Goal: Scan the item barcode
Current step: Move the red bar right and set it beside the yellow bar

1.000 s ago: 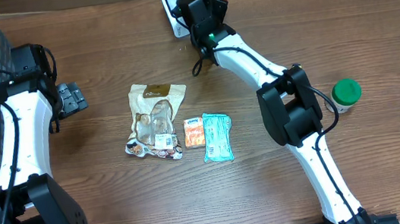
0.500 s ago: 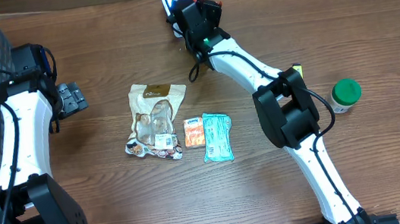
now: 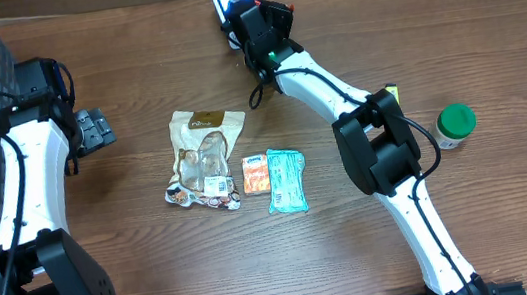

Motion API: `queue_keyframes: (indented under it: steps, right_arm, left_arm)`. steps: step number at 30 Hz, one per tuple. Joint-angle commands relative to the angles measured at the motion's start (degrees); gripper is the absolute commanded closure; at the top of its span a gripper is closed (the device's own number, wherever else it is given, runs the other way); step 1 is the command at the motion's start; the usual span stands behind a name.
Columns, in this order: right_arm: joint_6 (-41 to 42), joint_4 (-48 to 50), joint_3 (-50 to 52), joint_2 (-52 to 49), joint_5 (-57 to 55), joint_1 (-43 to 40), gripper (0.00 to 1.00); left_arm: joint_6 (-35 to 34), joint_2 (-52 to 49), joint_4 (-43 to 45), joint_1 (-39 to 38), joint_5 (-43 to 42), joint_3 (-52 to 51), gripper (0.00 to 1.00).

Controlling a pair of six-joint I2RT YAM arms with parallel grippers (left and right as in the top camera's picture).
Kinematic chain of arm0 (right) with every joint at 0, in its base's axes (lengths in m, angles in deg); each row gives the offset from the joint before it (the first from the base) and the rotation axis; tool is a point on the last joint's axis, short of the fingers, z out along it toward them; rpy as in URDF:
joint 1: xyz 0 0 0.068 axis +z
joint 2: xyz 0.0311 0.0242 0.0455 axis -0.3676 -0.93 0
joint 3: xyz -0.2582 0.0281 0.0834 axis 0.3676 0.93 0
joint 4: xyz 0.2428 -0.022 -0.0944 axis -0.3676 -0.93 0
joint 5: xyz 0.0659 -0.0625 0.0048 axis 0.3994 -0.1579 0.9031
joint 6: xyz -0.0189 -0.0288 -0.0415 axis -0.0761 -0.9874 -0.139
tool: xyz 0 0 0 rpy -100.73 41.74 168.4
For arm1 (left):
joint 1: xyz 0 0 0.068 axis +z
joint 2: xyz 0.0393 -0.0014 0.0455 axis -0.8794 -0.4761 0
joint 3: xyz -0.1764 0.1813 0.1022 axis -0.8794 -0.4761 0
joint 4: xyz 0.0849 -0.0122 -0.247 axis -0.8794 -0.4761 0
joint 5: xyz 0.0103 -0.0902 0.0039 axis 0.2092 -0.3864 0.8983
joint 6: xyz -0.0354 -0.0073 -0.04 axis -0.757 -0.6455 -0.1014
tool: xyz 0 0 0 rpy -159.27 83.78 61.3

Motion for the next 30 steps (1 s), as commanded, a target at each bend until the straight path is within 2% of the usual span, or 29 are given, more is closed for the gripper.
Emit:
queue_keyframes:
  steps: [1,3,9,13,17,21,25,30]
  right_arm:
    - [8.0,-2.32,0.28,3.8,0.9,0.04,0.97]
    - [8.48,-5.05,0.28,6.4,1.07,0.04,0.96]
    - [21.2,-16.65,0.28,17.11,2.45,0.02,0.97]
    - [34.77,-32.94,0.28,23.37,6.62,-0.79,0.96]
    - [47.21,-52.96,0.28,26.27,19.21,-3.34,0.96]
    - [54.21,-67.08,0.87,25.88,31.67,-7.23,0.96]
    - [59.08,-71.89,4.26,25.75,41.35,-11.02,0.96]
    - [61.48,-70.84,11.69,25.75,42.95,-15.63,0.96]
  left_arm:
    - [0.22,0.87,0.09,-0.37,0.59,0.9,0.0]
    - [0.22,0.87,0.09,-0.37,0.59,0.9,0.0]
    - [0.22,0.87,0.09,-0.37,0.59,0.9,0.0]
    - [0.22,0.87,0.09,-0.37,0.59,0.9,0.0]
    - [0.22,0.87,0.09,-0.37,0.59,0.9,0.0]
    - [0.22,0.87,0.09,-0.37,0.59,0.9,0.0]
    - [0.22,0.87,0.09,-0.37,0.59,0.9,0.0]
    - [0.22,0.87,0.09,-0.37,0.59,0.9,0.0]
